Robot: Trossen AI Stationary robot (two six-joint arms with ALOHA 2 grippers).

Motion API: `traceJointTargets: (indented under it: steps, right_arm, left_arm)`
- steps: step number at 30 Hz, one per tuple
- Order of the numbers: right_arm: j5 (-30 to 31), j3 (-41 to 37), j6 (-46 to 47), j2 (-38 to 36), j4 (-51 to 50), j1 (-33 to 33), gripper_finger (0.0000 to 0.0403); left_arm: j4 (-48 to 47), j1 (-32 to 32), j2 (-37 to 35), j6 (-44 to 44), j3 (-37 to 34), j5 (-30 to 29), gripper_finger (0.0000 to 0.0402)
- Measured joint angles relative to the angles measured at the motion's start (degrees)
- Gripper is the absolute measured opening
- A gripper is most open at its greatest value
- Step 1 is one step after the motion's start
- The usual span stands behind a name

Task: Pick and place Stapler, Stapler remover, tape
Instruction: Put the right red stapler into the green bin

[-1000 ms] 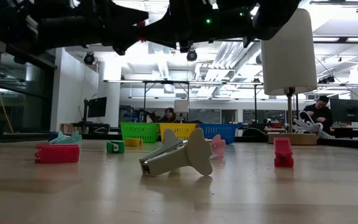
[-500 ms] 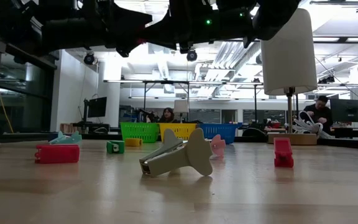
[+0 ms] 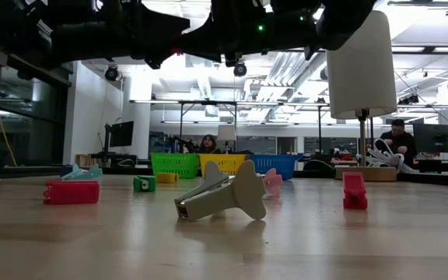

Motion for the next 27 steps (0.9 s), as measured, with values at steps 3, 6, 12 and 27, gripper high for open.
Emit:
traceJointTargets:
  steps: [3,6,12,27]
  right_arm:
    - [0.46,0.00,0.00,0.00,-1.01,0.00,0.0068]
    - [2.06,0.00,-0.02,0.00,-2.07,0.02,0.0068]
    - [3.01,-0.07,-0.02,-0.90,-4.75,0.35,0.0066]
    - [7.24,-0.04,-1.40,-6.71,-13.97,2.67,0.0067]
  left_arm:
    - [-0.37,0.00,-0.40,0.18,-0.02,-0.10,0.0218]
    - [-0.21,0.00,-0.54,0.68,-0.02,-0.10,0.0212]
    - [-0.74,0.00,-0.52,0.80,-0.02,-0.15,0.0211]
    - [1.39,0.00,-0.52,0.81,-0.04,-0.35,0.0211]
